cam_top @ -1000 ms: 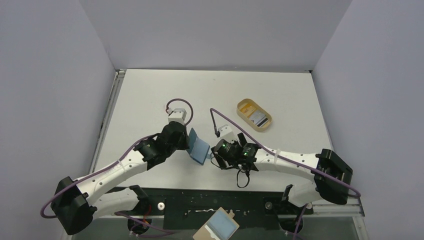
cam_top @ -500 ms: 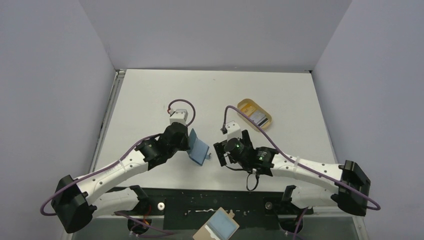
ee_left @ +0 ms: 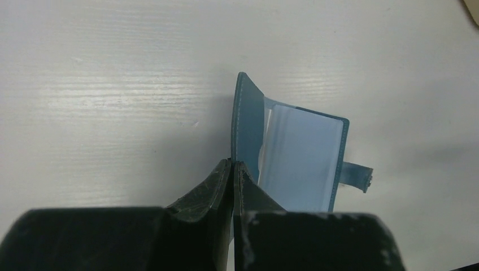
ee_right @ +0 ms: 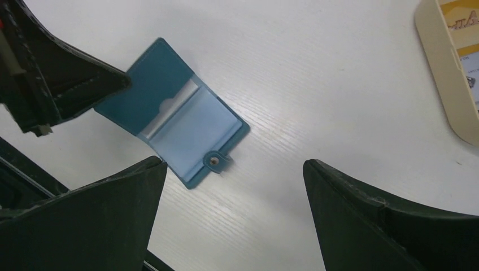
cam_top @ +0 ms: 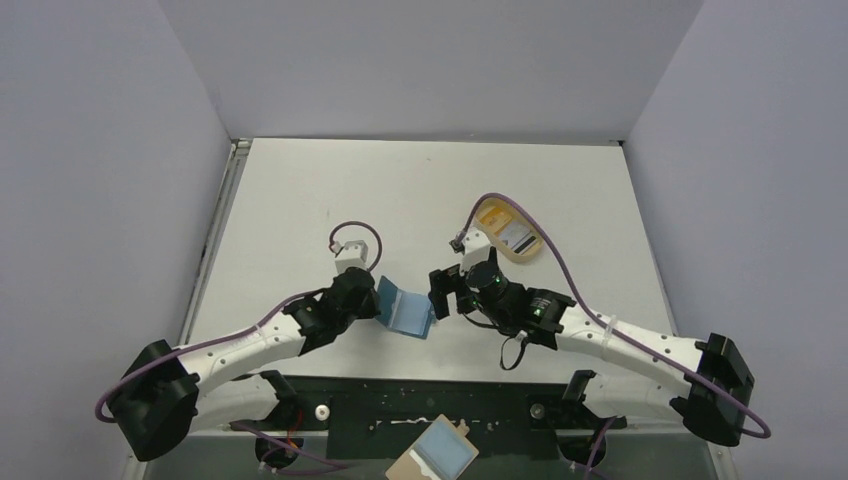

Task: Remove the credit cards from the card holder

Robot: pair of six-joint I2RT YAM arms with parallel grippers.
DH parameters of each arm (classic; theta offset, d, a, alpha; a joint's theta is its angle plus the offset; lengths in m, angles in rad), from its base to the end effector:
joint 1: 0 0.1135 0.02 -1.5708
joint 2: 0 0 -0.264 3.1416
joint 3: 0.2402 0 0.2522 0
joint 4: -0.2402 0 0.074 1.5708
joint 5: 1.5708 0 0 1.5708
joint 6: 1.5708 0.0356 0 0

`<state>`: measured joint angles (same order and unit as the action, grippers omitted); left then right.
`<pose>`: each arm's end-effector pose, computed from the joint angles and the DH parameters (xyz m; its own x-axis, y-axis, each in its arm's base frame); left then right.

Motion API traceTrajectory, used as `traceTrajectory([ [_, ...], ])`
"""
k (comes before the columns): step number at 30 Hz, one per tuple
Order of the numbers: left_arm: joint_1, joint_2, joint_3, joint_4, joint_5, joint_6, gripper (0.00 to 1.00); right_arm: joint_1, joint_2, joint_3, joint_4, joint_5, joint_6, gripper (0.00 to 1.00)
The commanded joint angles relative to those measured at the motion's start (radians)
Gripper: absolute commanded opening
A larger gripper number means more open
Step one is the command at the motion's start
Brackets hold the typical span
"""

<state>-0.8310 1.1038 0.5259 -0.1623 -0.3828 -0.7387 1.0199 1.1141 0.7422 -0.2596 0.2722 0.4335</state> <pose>0.1569 -0.1521 0.1935 -0.6723 -0.1899 -0.7155 0.0630 0.9484 -0.3109 0.1343 0.2003 0.2534 -0.5775 -0.1670 -0.7992 -0.5119 0.8366 0.1950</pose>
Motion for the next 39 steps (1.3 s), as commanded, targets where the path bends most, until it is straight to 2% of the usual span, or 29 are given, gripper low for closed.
traceTrajectory([
  [1, 0.005, 0.023, -0.039, 0.148, -0.009, -0.061, 0.0, -0.08, -0.027, 0.013, 0.166, -0.153, 0.019, 0.98],
  [15, 0.034, 0.086, -0.148, 0.322, 0.03, -0.142, 0.0, -0.109, 0.096, 0.074, 0.251, -0.264, 0.033, 0.98],
  [21, 0.033, 0.1, -0.171, 0.357, 0.033, -0.158, 0.0, -0.114, 0.166, 0.082, 0.353, -0.352, 0.071, 0.99],
  [28, 0.039, 0.122, -0.202, 0.408, 0.04, -0.174, 0.0, -0.178, 0.27, 0.022, 0.554, -0.502, 0.194, 0.99],
  [39, 0.043, 0.19, -0.23, 0.49, 0.055, -0.197, 0.0, -0.196, 0.455, 0.011, 0.756, -0.631, 0.271, 0.99],
])
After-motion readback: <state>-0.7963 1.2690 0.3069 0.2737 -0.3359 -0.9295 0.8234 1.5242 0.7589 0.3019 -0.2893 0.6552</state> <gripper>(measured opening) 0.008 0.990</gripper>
